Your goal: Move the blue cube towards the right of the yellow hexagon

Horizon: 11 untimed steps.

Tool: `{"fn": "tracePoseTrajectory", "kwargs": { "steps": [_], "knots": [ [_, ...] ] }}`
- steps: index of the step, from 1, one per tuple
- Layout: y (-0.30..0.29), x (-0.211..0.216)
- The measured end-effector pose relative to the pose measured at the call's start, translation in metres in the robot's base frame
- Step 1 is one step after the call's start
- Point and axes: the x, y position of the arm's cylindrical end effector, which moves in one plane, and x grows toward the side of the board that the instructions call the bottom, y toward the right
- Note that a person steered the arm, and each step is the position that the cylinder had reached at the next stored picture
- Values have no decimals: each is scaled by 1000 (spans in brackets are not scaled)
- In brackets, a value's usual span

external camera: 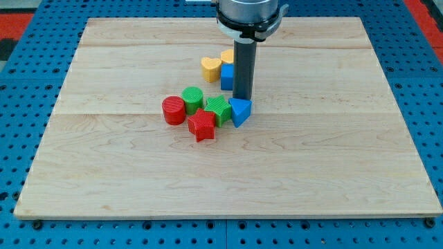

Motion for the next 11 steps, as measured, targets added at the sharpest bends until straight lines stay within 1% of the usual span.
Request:
{"fn": "tracePoseTrajectory", "kwargs": {
  "steps": [2,3,6,7,8,9,10,11],
  "knots": [
    [-29,-11],
    [-29,-11],
    [-56,-11],
    [-48,-30],
    [-48,-32],
    [-35,-32],
    [-5,-32],
    [-5,-32]
  ]
}}
